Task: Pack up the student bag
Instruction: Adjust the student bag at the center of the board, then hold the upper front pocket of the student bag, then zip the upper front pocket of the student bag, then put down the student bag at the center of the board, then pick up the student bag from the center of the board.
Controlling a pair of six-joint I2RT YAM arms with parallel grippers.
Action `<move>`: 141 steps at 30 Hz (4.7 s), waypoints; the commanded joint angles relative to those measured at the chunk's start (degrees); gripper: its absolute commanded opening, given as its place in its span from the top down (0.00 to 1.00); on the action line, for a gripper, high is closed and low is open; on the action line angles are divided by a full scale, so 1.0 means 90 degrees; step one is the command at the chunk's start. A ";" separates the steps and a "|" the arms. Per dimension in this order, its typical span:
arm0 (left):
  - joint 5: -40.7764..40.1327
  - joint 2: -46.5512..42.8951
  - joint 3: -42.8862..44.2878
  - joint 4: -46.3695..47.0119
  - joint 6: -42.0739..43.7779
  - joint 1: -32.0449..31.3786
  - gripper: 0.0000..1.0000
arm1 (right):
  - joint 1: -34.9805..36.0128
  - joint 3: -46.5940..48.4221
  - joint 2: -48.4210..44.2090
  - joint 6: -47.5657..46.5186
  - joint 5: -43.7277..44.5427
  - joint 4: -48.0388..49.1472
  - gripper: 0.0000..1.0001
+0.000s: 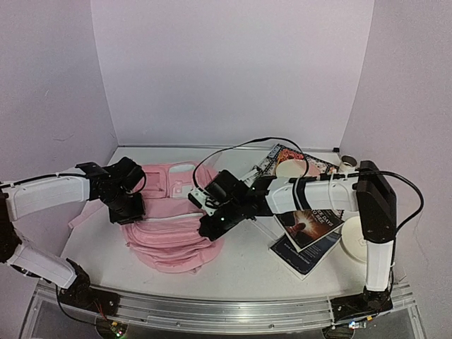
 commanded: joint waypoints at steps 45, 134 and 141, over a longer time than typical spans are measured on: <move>0.1171 -0.1443 -0.1928 0.2450 -0.3901 -0.0618 0.49 | 0.0714 0.2237 0.1407 0.0773 -0.0251 0.0052 1.00; -0.0238 0.0081 0.1592 -0.0270 0.1673 0.1635 0.08 | -0.0147 -0.1435 0.0414 0.4823 -0.0626 0.3758 0.37; 0.0505 0.1078 0.1733 0.0097 0.2222 0.2872 0.07 | -0.0124 -0.1055 0.1053 0.5390 -0.0472 0.4183 0.36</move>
